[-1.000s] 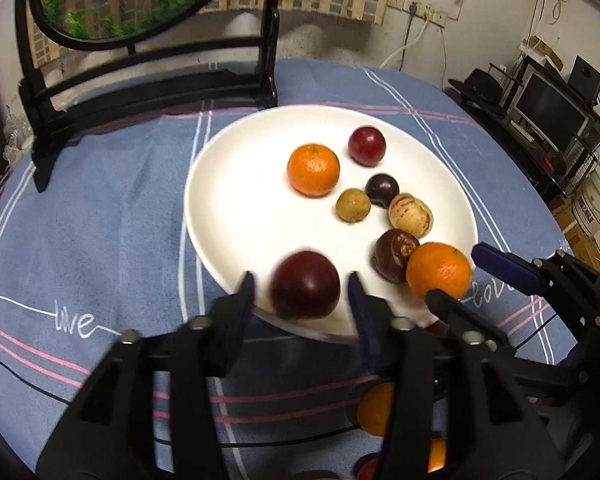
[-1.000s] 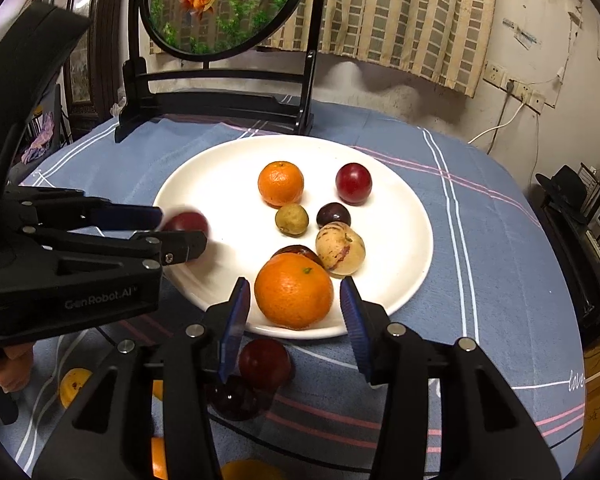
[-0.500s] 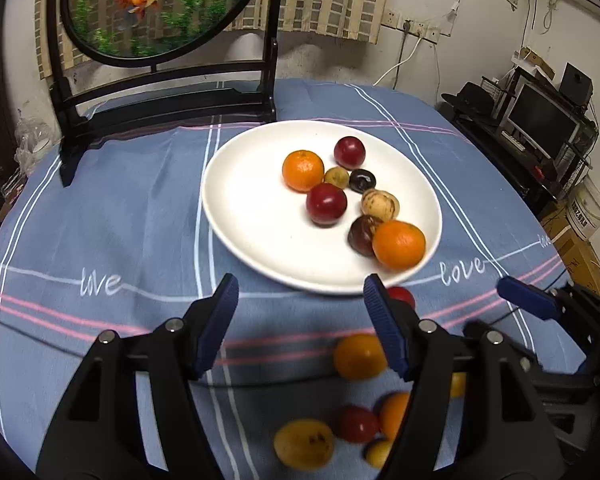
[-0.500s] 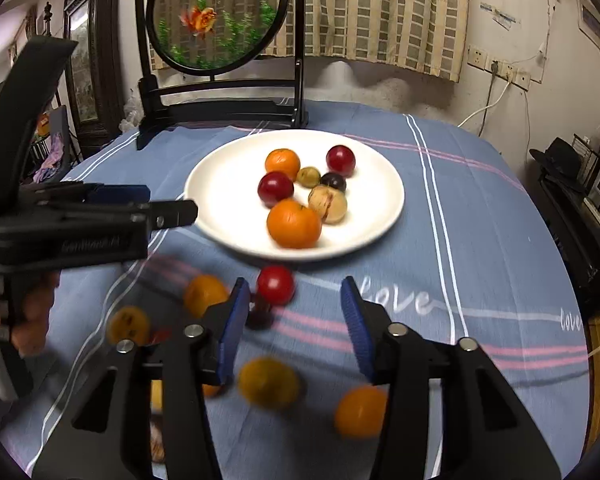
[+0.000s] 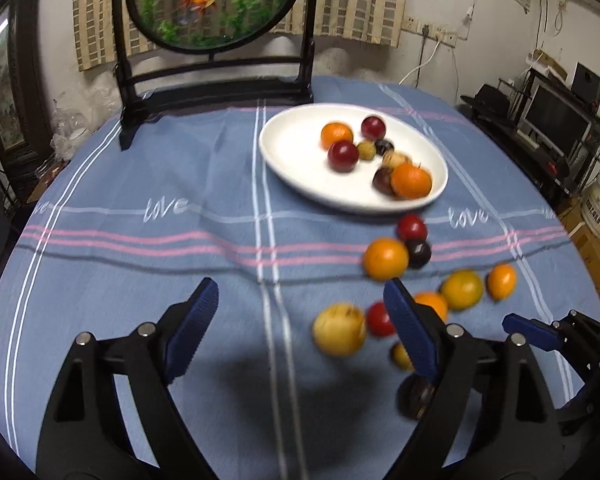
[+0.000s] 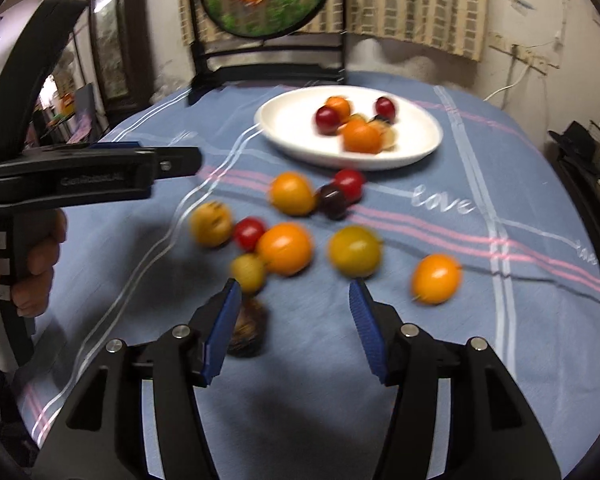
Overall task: Organize fruits
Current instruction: 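Grasp the dark purple mangosteen with the right gripper while the left gripper grasps the yellow pear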
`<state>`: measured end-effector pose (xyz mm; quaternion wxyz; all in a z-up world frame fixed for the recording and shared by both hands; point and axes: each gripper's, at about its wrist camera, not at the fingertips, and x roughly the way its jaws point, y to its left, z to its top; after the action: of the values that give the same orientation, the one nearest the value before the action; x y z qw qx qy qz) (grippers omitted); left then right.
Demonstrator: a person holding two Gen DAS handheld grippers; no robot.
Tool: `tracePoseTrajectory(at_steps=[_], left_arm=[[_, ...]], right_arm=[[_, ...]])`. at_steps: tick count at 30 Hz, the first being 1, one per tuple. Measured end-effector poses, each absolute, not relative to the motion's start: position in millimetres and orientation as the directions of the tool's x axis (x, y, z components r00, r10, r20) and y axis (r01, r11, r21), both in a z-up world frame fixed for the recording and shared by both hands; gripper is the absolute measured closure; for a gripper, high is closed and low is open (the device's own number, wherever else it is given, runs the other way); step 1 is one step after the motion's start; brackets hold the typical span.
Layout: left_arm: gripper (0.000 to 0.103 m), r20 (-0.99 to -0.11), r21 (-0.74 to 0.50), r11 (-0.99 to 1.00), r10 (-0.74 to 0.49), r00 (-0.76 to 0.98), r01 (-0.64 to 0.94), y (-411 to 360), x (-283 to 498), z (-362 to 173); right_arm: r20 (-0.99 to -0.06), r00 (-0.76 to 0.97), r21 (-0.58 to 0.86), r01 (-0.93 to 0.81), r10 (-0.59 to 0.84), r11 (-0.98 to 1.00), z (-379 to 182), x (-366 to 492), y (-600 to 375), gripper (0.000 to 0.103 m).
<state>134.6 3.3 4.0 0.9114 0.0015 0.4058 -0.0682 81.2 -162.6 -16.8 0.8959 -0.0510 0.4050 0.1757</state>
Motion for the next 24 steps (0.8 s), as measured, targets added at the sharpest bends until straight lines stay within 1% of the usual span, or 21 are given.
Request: tracePoseTrajectory(at_steps=[4,5,6,10,11,12,13,17,22,24], left_arm=[[0.017,-0.75,-0.051,0.991,-0.118,0.651,0.12,12.6,123.4,-3.9],[0.017,-0.751,-0.053,0.992,-0.118,0.65,0.119,14.7,122.1,-5.2],[0.017,-0.753,-0.056,0.991,-0.119,0.647,0.118,16.9,120.3,-6.9],[0.017,-0.763,-0.053,0.992,-0.112,0.637,0.11,21.4,117.0,-12.2],[0.017,-0.764,-0.053,0.993,-0.111,0.636,0.109,21.7,116.9,-13.0],[0.017,-0.767,-0.053,0.993,-0.11,0.633,0.109,21.6,117.1,-14.3],[0.017,-0.769,-0.051,0.993,-0.108,0.63,0.109,20.9,117.6,-15.7],[0.017,-0.779,-0.042,0.992,-0.106,0.618,0.118,15.1,121.3,-20.6],[0.017,-0.789,-0.027,0.987,-0.117,0.602,0.157,0.8,126.6,-27.6],[0.017,-0.796,-0.016,0.986,-0.113,0.594,0.166,-3.8,128.8,-32.1]], right_arm=[[-0.763,0.576,0.047,-0.401,0.292,0.915,-27.0,70.8,-140.4,0.045],[-0.77,0.57,0.042,-0.406,0.289,0.913,-30.0,70.0,-135.4,0.042],[-0.774,0.566,0.035,-0.41,0.284,0.912,-32.7,69.9,-131.4,0.042],[-0.802,0.552,-0.013,-0.397,0.227,0.918,-44.7,74.7,-120.4,0.042],[-0.81,0.544,-0.016,-0.392,0.218,0.92,-47.7,76.5,-119.8,0.055],[-0.814,0.534,-0.002,-0.393,0.227,0.919,-49.4,78.6,-120.8,0.056],[-0.803,0.545,0.019,-0.38,0.24,0.925,-46.9,79.2,-125.0,0.056],[-0.763,0.595,0.028,-0.359,0.252,0.933,-36.7,77.6,-140.7,0.056],[-0.761,0.61,0.046,-0.291,0.223,0.955,-39.8,78.7,-171.0,0.056],[-0.759,0.606,0.074,-0.283,0.238,0.956,-40.7,77.7,-178.3,0.056]])
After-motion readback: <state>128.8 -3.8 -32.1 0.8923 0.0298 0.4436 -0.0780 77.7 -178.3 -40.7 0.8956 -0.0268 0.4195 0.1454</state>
